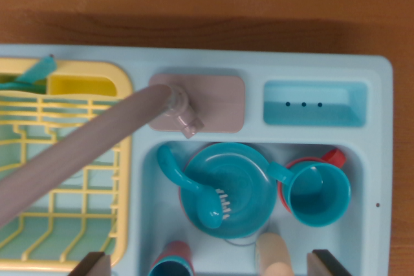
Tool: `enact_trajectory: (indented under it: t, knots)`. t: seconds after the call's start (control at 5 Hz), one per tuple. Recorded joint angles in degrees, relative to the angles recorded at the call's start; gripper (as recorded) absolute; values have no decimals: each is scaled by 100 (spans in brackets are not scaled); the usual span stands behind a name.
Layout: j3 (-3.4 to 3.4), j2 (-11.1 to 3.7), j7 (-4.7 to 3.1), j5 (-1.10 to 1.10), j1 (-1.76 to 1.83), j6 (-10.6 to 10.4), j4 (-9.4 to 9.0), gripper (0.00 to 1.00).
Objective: Pick detergent from the sink
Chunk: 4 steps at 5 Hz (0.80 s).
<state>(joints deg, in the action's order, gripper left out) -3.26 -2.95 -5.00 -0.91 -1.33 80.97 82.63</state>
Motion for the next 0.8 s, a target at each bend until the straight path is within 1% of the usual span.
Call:
enact_trajectory:
  t: [0.2, 0.4, 0.6, 0.8]
  knots:
    - [0, 0, 0, 0, 0, 0, 0, 0]
    - [-37, -24, -81, 17, -33, -224, -237, 0]
    - [-37, -24, -81, 17, -33, -224, -237, 0]
    - [-77, -49, -168, 35, -69, -464, -493, 0]
